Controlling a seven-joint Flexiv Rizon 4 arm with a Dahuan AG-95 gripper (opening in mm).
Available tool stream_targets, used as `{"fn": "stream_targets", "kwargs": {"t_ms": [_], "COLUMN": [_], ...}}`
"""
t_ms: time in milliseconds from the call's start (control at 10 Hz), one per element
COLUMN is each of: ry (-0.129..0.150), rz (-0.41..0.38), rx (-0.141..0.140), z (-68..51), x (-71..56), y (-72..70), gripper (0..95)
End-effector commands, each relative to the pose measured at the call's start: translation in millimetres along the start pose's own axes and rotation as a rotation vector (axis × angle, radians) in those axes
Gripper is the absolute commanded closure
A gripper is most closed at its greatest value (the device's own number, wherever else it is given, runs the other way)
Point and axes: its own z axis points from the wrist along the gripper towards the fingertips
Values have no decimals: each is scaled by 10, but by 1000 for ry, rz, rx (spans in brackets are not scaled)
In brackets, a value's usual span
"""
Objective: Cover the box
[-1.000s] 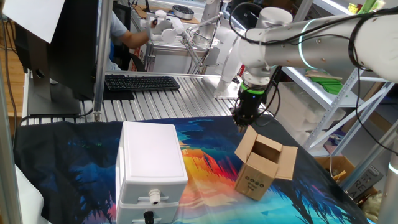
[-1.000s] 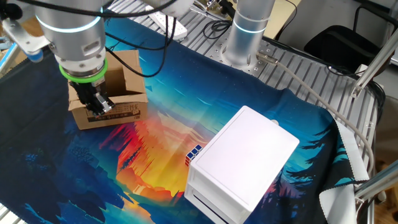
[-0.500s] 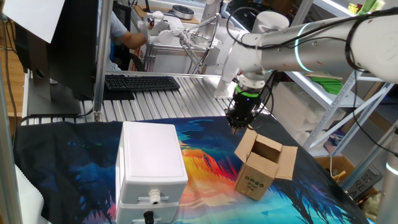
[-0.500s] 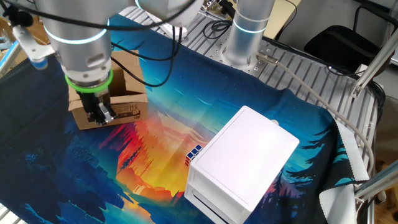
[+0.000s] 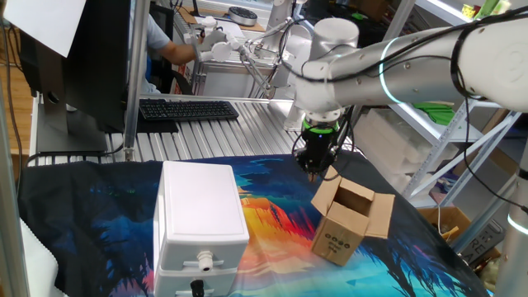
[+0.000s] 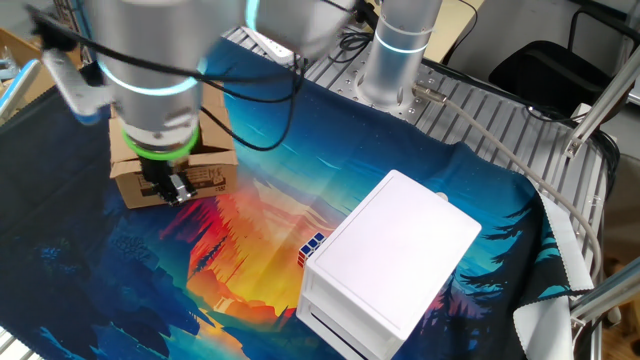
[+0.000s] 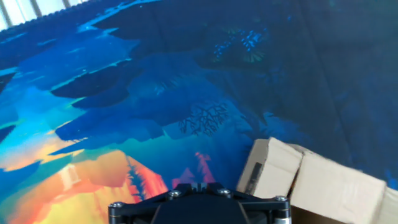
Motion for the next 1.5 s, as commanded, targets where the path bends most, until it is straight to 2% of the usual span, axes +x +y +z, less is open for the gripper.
{"fn": "stream_targets", "kwargs": {"t_ms": [100,400,900,1200,1500], "ry": [10,20,31,53,68], "rz": [3,8,9,-7,-29], "rx": [16,35,58,80,88], "z": [-48,-112,-58,-110,-143], "x": [33,55,104,105,79], "y": [-68,-185,-288,-348,-430], "gripper": [950,950,950,950,950]}}
